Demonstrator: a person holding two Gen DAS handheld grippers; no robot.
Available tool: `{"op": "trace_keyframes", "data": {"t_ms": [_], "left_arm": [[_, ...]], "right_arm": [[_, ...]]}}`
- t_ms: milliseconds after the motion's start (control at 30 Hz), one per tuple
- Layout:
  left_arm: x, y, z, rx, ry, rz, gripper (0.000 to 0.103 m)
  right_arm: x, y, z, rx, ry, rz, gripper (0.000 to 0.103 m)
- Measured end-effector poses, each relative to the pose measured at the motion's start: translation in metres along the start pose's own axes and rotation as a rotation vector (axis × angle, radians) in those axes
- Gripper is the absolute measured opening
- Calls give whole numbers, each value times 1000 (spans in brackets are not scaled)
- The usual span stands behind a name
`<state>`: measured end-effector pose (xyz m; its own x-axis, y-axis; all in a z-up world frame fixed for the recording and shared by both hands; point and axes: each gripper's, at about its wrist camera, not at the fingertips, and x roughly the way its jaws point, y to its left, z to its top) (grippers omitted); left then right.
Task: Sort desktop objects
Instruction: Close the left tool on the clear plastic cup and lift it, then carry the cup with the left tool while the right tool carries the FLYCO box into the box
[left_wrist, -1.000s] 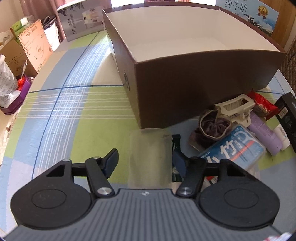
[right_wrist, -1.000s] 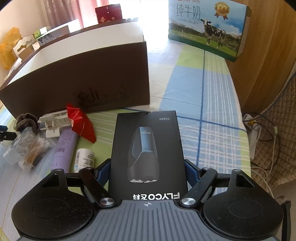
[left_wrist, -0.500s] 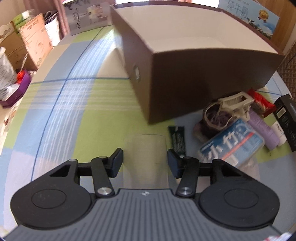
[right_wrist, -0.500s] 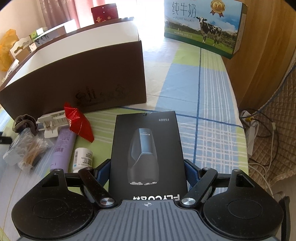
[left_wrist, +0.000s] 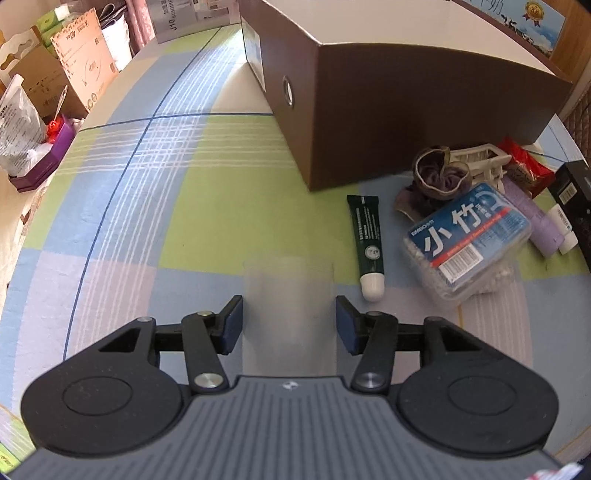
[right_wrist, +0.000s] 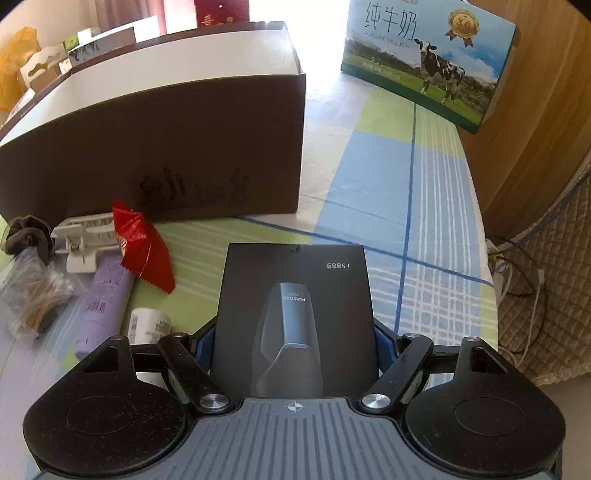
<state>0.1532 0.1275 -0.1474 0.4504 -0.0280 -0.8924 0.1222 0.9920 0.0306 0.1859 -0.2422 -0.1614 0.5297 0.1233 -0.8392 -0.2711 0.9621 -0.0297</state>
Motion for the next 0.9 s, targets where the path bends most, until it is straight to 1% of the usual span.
{"op": "trace_keyframes", "data": {"t_ms": [100, 233, 400, 533, 733, 900], "left_arm": [[-3, -2, -2, 5, -3, 5, 47], [-14, -4, -4, -5, -20, -2, 47], [-38, -9, 1, -9, -70, -24, 47], [-60, -16, 12, 1, -129, -48, 47], [-89, -28, 37, 12, -215, -82, 47], [-100, -39, 60, 25, -264, -117, 47]], "right_arm": [[-7, 1, -8, 18, 7, 9, 76], [-23, -3, -20, 75, 8, 40, 76], [-47, -1, -17, 104, -12, 70, 76], [-66, 5, -5, 100, -53, 91, 76], [-88, 11, 23, 89, -121, 142, 76], [-96, 18, 47, 66, -162, 195, 76]]}}
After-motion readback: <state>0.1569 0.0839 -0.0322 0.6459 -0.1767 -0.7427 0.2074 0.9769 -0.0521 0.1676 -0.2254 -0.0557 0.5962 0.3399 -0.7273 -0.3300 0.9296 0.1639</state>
